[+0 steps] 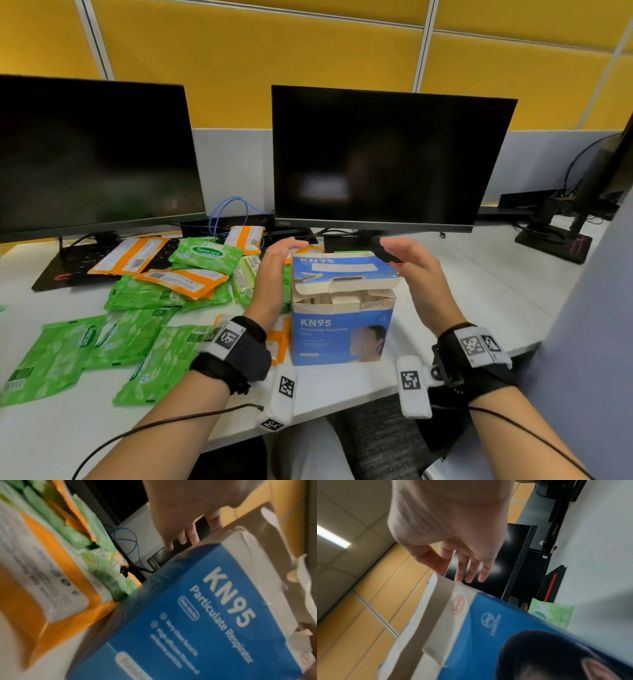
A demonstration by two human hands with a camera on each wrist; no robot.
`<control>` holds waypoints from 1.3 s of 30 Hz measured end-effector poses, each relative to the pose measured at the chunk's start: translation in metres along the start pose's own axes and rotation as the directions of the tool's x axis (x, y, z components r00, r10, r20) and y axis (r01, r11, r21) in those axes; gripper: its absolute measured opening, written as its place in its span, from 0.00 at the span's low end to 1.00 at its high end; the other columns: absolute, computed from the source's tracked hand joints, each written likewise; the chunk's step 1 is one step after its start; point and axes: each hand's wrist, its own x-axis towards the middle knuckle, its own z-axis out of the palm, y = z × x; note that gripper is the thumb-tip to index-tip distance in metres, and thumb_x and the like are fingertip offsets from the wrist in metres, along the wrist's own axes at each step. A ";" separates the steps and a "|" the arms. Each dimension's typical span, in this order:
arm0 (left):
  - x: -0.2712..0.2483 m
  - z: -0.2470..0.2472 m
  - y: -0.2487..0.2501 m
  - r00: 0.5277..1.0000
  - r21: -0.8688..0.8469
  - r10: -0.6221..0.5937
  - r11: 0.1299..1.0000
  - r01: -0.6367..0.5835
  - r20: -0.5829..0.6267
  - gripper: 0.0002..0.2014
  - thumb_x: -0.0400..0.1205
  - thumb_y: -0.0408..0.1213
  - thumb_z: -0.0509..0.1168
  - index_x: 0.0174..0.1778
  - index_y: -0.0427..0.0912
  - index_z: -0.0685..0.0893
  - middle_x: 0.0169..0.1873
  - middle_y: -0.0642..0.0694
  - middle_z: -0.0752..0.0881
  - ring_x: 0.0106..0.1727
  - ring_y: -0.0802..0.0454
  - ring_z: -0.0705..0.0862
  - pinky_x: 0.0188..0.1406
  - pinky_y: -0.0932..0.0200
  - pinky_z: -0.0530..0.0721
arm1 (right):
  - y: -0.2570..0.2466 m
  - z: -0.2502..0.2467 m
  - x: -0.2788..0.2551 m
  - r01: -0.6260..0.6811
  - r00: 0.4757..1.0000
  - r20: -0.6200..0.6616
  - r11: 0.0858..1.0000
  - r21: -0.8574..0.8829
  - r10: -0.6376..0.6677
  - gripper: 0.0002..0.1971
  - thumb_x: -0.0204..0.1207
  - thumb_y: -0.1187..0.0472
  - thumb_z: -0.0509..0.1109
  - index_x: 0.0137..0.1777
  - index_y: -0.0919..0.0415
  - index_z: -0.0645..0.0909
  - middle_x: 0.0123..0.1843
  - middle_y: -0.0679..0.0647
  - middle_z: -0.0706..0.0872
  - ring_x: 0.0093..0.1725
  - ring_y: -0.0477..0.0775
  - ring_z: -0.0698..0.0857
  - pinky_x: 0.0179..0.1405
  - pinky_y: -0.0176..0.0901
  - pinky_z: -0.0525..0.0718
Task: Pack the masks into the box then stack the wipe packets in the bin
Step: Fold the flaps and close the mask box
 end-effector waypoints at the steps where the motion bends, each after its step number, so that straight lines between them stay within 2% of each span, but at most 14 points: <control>1: 0.000 0.000 0.003 0.997 0.039 0.080 0.996 -0.080 -0.005 0.23 0.75 0.57 0.50 0.51 0.51 0.85 0.65 0.52 0.80 0.70 0.60 0.75 0.73 0.57 0.69 | -0.004 -0.001 -0.001 0.018 1.000 0.015 0.999 0.028 -0.019 0.21 0.70 0.71 0.57 0.59 0.57 0.82 0.60 0.45 0.86 0.61 0.38 0.82 0.61 0.37 0.81; 3: -0.001 0.004 0.011 0.975 0.066 0.224 0.972 -0.224 0.011 0.25 0.78 0.55 0.48 0.49 0.45 0.87 0.62 0.53 0.82 0.70 0.63 0.74 0.72 0.63 0.68 | -0.011 -0.002 -0.002 0.052 0.996 0.068 0.998 0.039 -0.055 0.27 0.59 0.68 0.56 0.58 0.57 0.83 0.64 0.49 0.85 0.67 0.45 0.80 0.68 0.43 0.74; 5: -0.002 0.008 0.016 0.941 0.087 0.336 0.937 -0.339 0.048 0.25 0.81 0.51 0.47 0.46 0.41 0.87 0.58 0.52 0.85 0.69 0.60 0.77 0.71 0.63 0.70 | -0.016 -0.001 -0.004 0.090 0.987 0.132 0.996 0.014 -0.091 0.26 0.56 0.65 0.57 0.55 0.55 0.83 0.65 0.50 0.84 0.69 0.48 0.79 0.69 0.46 0.73; 8: -0.007 0.011 0.017 0.894 0.159 0.434 0.880 -0.447 0.111 0.22 0.82 0.47 0.49 0.44 0.41 0.88 0.54 0.49 0.87 0.64 0.57 0.82 0.68 0.61 0.75 | -0.017 0.002 -0.009 0.111 0.974 0.204 0.993 -0.038 -0.101 0.18 0.59 0.54 0.62 0.49 0.52 0.84 0.65 0.49 0.84 0.68 0.49 0.79 0.61 0.44 0.79; 11: -0.013 0.010 0.015 0.850 0.274 0.471 0.807 -0.523 0.236 0.18 0.81 0.45 0.54 0.47 0.41 0.88 0.53 0.49 0.87 0.63 0.55 0.83 0.66 0.54 0.79 | -0.008 0.003 -0.014 0.138 0.972 0.217 0.969 -0.207 -0.092 0.11 0.66 0.50 0.66 0.47 0.48 0.84 0.65 0.44 0.83 0.67 0.48 0.78 0.56 0.47 0.82; 13: -0.017 0.007 0.012 0.807 0.373 0.484 0.719 -0.587 0.337 0.15 0.80 0.43 0.59 0.50 0.40 0.87 0.55 0.47 0.87 0.64 0.53 0.82 0.67 0.50 0.79 | -0.002 0.002 -0.016 0.141 0.975 0.204 0.949 -0.281 -0.085 0.06 0.73 0.54 0.71 0.49 0.48 0.84 0.65 0.44 0.82 0.67 0.47 0.77 0.54 0.46 0.85; 16: -0.019 0.002 0.004 0.742 0.468 0.508 0.575 -0.671 0.438 0.13 0.78 0.43 0.64 0.54 0.41 0.86 0.58 0.47 0.86 0.66 0.53 0.80 0.68 0.50 0.78 | 0.005 0.001 -0.020 0.197 0.974 0.182 0.907 -0.372 -0.137 0.08 0.76 0.63 0.72 0.51 0.49 0.84 0.63 0.44 0.80 0.68 0.46 0.75 0.58 0.41 0.82; 20: -0.021 -0.001 -0.002 0.746 0.517 0.487 0.538 -0.665 0.454 0.13 0.81 0.43 0.63 0.58 0.44 0.85 0.59 0.49 0.85 0.66 0.55 0.79 0.68 0.48 0.78 | 0.002 0.007 -0.027 0.267 0.960 0.055 0.841 -0.471 -0.274 0.09 0.74 0.51 0.71 0.50 0.52 0.80 0.57 0.48 0.77 0.60 0.43 0.75 0.49 0.22 0.77; 23: -0.020 -0.001 -0.003 0.734 0.525 0.500 0.513 -0.679 0.461 0.13 0.82 0.42 0.62 0.57 0.43 0.86 0.59 0.48 0.85 0.66 0.55 0.79 0.68 0.51 0.78 | -0.004 0.011 -0.031 0.413 0.895 0.064 0.764 -0.496 -0.442 0.11 0.74 0.51 0.64 0.43 0.58 0.80 0.42 0.48 0.80 0.44 0.40 0.78 0.40 0.25 0.76; 25: -0.018 0.000 -0.003 0.731 0.524 0.505 0.511 -0.681 0.459 0.13 0.82 0.42 0.62 0.57 0.43 0.86 0.59 0.48 0.85 0.66 0.55 0.79 0.67 0.52 0.78 | -0.007 0.013 -0.032 0.464 0.868 0.122 0.701 -0.541 -0.481 0.10 0.74 0.53 0.63 0.41 0.58 0.82 0.38 0.45 0.80 0.38 0.38 0.77 0.38 0.23 0.74; 30: -0.015 0.002 -0.006 0.747 0.519 0.479 0.537 -0.665 0.461 0.13 0.83 0.44 0.61 0.59 0.45 0.85 0.60 0.49 0.83 0.66 0.55 0.78 0.67 0.50 0.78 | -0.004 0.017 -0.034 0.493 0.847 0.247 0.521 -0.697 -0.472 0.14 0.76 0.52 0.60 0.44 0.57 0.85 0.40 0.48 0.85 0.42 0.46 0.82 0.38 0.34 0.78; 35: -0.016 0.007 -0.009 0.749 0.521 0.454 0.539 -0.662 0.483 0.16 0.84 0.45 0.56 0.62 0.47 0.85 0.60 0.50 0.84 0.66 0.57 0.78 0.67 0.56 0.75 | -0.003 0.022 -0.036 0.356 0.899 0.116 0.552 -0.754 -0.422 0.16 0.75 0.48 0.57 0.44 0.55 0.83 0.38 0.45 0.82 0.37 0.40 0.77 0.32 0.21 0.67; 36: -0.016 0.007 -0.009 0.748 0.523 0.455 0.534 -0.664 0.484 0.16 0.84 0.45 0.56 0.62 0.47 0.85 0.60 0.50 0.84 0.66 0.58 0.78 0.67 0.58 0.73 | -0.003 0.023 -0.036 0.323 0.913 0.083 0.581 -0.747 -0.400 0.15 0.75 0.48 0.58 0.44 0.55 0.82 0.38 0.44 0.83 0.36 0.41 0.78 0.31 0.22 0.69; 39: -0.017 0.007 -0.010 0.753 0.531 0.448 0.534 -0.658 0.483 0.17 0.84 0.45 0.55 0.62 0.48 0.84 0.60 0.50 0.84 0.66 0.58 0.78 0.67 0.61 0.70 | -0.005 0.023 -0.034 0.239 0.957 0.005 0.777 -0.583 -0.291 0.05 0.76 0.55 0.64 0.43 0.53 0.80 0.39 0.47 0.88 0.39 0.42 0.84 0.33 0.31 0.79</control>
